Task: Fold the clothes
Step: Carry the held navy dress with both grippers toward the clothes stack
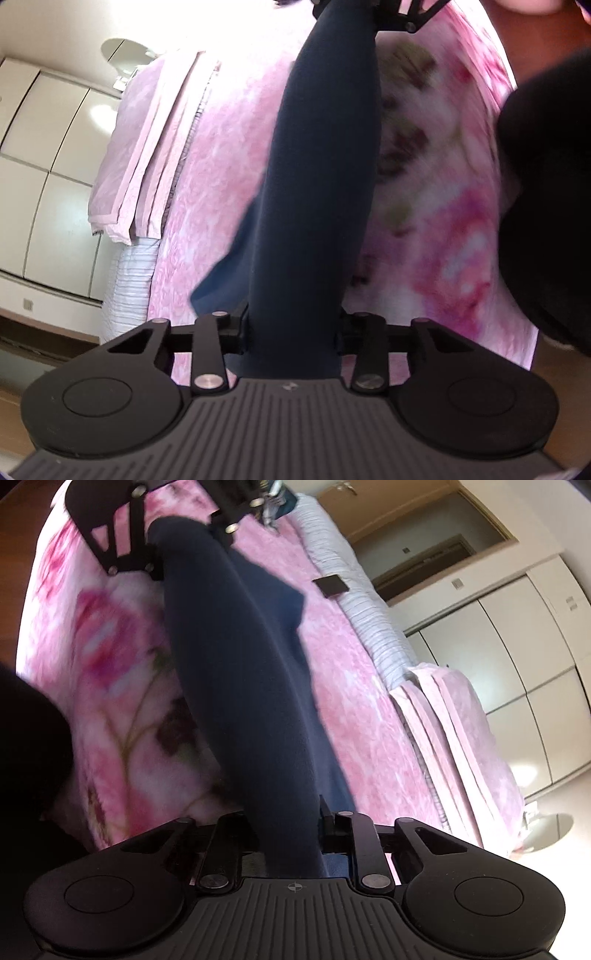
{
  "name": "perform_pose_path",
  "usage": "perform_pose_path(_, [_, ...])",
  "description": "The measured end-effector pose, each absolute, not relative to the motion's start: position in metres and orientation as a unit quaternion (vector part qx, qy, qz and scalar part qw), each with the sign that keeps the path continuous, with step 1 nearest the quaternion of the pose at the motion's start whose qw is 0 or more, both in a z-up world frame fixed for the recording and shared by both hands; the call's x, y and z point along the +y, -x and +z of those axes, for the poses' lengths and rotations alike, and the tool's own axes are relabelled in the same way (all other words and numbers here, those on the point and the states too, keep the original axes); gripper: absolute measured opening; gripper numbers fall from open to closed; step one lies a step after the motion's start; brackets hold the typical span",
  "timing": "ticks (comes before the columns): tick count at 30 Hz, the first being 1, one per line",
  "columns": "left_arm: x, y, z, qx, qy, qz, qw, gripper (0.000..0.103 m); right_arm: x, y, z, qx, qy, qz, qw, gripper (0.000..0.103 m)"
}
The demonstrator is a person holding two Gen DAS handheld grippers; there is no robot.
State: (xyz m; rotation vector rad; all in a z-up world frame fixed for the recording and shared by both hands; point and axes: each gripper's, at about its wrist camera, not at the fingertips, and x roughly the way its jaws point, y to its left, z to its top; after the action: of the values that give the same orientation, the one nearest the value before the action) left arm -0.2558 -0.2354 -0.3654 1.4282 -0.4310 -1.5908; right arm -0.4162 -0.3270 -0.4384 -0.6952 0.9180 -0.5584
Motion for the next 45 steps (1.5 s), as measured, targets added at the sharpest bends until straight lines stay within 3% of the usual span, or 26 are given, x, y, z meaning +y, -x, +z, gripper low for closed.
perform_pose_path(13, [-0.256, 0.259, -0.252, -0.179, -0.525, -0.688, 0.468, 0.033, -0.325, 0.446, -0.315, 0.394, 0.346, -0.287, 0.802, 0.017])
perform_pose_path(27, [-0.353, 0.283, -0.249, -0.179, -0.513, -0.731, 0.413, 0.032, -0.386, 0.488, -0.303, 0.413, 0.31, -0.308, 0.799, 0.017])
perform_pose_path(32, [-0.38, 0.285, -0.222, -0.14, -0.531, -0.745, 0.378, 0.032, -0.411, 0.492, -0.286, 0.432, 0.267, -0.3, 0.808, 0.016])
perform_pose_path(40, [-0.384, 0.301, -0.112, -0.075, -0.548, -0.765, 0.328, 0.032, -0.406, 0.501, -0.179, 0.492, 0.19, -0.28, 0.802, 0.016])
perform_pose_path(45, [-0.386, 0.32, -0.049, -0.082, -0.538, -0.779, 0.312, 0.032, -0.395, 0.513, -0.1, 0.511, 0.166, -0.296, 0.79, 0.016])
